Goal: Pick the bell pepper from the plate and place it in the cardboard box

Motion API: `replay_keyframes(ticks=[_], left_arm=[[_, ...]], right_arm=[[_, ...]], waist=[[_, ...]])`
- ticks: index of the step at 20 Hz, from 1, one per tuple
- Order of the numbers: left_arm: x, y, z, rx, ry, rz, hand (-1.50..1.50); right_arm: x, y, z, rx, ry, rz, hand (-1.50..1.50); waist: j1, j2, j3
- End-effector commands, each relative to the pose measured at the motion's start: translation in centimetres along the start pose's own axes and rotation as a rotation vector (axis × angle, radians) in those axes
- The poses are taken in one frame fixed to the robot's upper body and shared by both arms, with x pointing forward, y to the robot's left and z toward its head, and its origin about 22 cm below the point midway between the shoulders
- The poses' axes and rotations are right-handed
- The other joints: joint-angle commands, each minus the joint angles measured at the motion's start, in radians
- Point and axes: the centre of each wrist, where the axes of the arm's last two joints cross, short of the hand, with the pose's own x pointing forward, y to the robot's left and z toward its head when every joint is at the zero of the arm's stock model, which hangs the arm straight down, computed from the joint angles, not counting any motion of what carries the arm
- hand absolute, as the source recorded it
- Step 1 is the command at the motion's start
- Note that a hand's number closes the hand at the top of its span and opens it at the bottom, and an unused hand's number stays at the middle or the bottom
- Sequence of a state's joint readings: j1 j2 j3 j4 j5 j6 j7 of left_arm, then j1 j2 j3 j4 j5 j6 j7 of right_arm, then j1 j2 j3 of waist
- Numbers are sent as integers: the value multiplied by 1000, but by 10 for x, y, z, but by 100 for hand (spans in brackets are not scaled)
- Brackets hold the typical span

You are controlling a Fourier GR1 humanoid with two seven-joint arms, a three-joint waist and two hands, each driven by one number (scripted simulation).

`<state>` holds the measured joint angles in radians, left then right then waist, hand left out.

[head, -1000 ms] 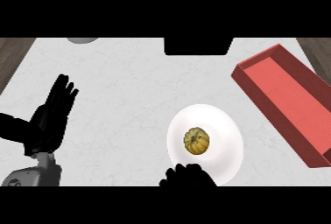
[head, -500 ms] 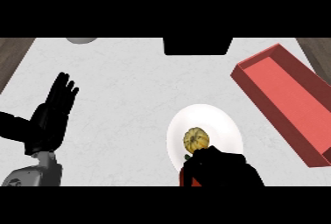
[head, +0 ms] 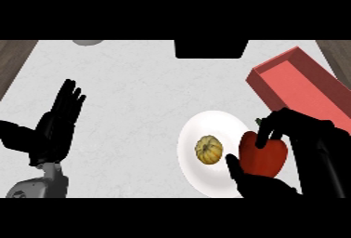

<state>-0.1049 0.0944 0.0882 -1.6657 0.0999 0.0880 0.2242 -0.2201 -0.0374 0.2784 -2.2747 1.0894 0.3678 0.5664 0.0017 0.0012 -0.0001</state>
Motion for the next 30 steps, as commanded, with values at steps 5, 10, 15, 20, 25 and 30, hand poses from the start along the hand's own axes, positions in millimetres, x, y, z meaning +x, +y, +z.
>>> replay_keyframes(ticks=[5,10,15,20,25,30], left_arm=[[-3,-16,-1,-22,-14,-7,0],[7,1,9,-14,6,-21,0],[-20,-3,4,-19,-1,2,0],[8,2,-11,-14,-11,5,0],[15,8,-4,-17,-31,-12,0],[-8,-16,2,-19,-13,-11,0]], right_arm=[[-60,-23,-66,-105,97,45,150],[-103,-21,-85,-125,116,163,150],[-150,8,-117,-62,127,240,150],[-186,25,-117,107,152,414,150],[-237,32,-120,378,346,505,-150],[-264,45,-121,250,263,317,-150]], waist=[[2,2,0],[5,0,0],[10,4,0],[11,6,0],[28,10,1],[11,5,1]])
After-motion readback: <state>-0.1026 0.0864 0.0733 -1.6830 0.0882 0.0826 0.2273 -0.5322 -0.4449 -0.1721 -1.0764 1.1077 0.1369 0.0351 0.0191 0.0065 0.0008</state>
